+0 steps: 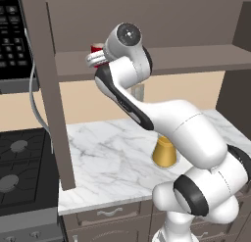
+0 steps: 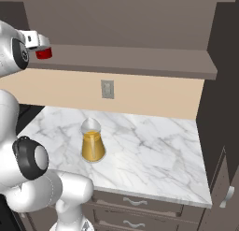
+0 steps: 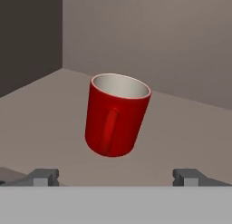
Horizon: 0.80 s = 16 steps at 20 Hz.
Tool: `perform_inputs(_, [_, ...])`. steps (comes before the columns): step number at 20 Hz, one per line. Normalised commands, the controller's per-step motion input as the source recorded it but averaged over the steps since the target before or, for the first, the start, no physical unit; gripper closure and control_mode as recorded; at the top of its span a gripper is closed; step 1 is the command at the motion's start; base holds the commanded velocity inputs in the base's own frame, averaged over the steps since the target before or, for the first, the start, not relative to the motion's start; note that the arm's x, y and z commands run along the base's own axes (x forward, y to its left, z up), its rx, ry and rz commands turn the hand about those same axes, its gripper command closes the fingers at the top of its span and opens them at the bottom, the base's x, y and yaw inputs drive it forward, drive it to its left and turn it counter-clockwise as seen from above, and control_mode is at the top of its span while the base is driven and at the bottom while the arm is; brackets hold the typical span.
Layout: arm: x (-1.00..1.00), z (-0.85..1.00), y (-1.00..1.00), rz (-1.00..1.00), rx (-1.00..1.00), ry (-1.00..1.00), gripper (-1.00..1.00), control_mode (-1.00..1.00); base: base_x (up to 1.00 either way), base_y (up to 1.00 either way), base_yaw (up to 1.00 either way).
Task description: There is a tray on the dining counter. Grab the cup, mug, and pitcher and place them on the tray. The pitcher may be placed next to the tray if it cannot fit the tray.
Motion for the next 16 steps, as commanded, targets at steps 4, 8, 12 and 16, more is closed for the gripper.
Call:
perform_inputs(4, [0.19,-0.07,0.07,0.00,0.03,0.00,-1.00,-1.00,0.00,0.00,0.00])
perform_inputs(8, [0.26,-0.06,0.07,0.00,0.00,0.00,-1.00,-1.00,0.00,0.00,0.00])
perform_inputs(12, [0.21,-0.02,0.09,0.00,0.00,0.00,-1.00,-1.00,0.00,0.00,0.00])
perform_inputs(16, [0.21,0.00,0.07,0.00,0.00,0.00,-1.00,-1.00,0.00,0.00,0.00])
